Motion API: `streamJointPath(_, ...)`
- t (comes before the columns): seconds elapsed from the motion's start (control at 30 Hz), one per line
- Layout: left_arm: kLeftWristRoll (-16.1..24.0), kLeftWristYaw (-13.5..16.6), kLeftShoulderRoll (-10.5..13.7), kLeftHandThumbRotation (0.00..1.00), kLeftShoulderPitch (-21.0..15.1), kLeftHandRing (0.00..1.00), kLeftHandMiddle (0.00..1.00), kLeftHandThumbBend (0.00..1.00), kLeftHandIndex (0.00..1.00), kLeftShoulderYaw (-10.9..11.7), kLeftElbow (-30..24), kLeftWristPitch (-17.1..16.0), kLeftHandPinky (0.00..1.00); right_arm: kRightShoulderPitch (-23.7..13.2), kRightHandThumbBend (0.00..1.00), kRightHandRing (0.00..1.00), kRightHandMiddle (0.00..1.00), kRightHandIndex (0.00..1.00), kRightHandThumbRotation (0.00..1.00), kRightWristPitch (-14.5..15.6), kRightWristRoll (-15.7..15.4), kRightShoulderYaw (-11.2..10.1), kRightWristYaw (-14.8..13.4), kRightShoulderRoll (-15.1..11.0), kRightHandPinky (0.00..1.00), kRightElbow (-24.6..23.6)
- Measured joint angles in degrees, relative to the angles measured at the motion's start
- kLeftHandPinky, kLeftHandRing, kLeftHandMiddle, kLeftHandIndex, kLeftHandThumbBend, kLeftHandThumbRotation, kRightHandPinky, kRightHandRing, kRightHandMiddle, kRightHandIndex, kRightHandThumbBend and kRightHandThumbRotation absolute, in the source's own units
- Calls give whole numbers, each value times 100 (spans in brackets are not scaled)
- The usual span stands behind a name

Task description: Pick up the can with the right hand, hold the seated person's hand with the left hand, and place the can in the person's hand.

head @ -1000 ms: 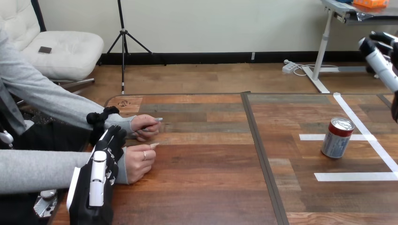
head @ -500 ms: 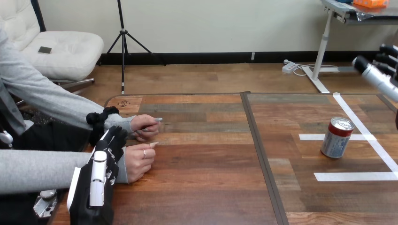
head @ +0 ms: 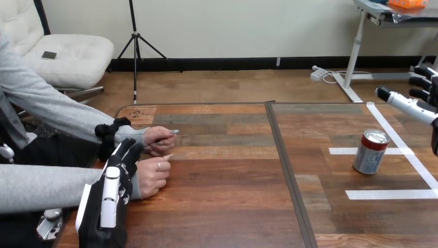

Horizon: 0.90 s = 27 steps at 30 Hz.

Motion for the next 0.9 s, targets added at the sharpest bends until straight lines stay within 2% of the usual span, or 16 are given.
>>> streamJointPath(0.27, -7, -11, 0, 98, 0, 93, 88, 32, 88, 2, 1, 0, 98, 2, 100, 92, 91, 92, 30, 219, -167, 137, 15, -2, 86, 3)
streamJointPath(0.4, -23, -36, 0, 97, 0, 93, 88, 27, 88, 3, 1, 0, 98, 10, 100, 92, 92, 93, 30, 272, -275, 212, 53, -2, 83, 16)
streamJointPath(0.67, -23, -45, -3, 96, 0, 92, 87, 27, 88, 4, 1, 0, 97, 12, 100, 90, 91, 94, 34, 419, -545, 437, 73, -2, 80, 18)
streamJointPath(0.9, -23, -52, -4, 95, 0, 92, 87, 28, 88, 4, 0, 0, 97, 45, 100, 89, 91, 93, 32, 464, -644, 579, 74, 0, 77, 22)
